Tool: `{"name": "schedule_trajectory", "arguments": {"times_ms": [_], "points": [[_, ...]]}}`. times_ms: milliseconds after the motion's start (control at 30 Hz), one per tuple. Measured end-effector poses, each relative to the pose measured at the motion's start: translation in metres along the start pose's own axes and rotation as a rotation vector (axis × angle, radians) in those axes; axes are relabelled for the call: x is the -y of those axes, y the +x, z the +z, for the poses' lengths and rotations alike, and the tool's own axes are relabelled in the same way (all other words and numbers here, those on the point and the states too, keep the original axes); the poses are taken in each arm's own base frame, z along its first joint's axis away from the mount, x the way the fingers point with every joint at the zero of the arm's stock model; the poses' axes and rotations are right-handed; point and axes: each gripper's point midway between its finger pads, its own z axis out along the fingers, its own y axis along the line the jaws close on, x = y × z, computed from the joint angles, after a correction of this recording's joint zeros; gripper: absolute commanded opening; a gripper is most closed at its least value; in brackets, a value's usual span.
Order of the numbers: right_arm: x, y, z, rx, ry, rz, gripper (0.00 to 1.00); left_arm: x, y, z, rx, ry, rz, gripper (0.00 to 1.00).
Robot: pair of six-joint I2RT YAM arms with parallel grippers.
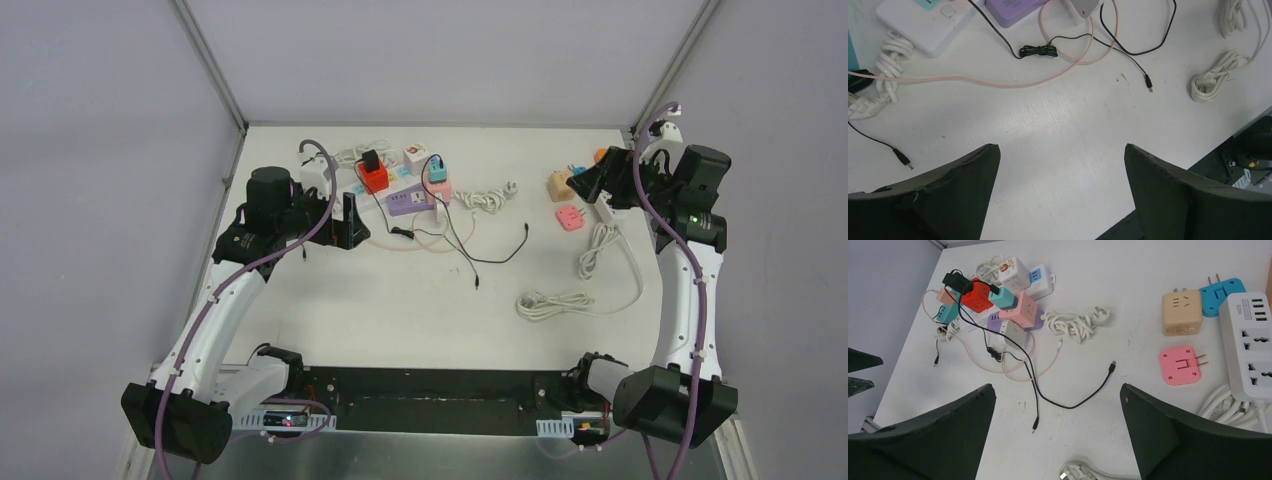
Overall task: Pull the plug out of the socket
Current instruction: Pick up the socket from the corner of the board.
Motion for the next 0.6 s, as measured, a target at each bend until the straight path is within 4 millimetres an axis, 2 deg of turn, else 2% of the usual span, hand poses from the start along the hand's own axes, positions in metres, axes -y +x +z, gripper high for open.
{"name": "schedule_trajectory", "arguments": {"times_ms": [600], "points": [[-0.0029,-0.0004,0.0005,0.001,-0.016,-0.005,1.0,0.0001,0.0,0.0,0.0,0.0,0.0,0.99]]}}
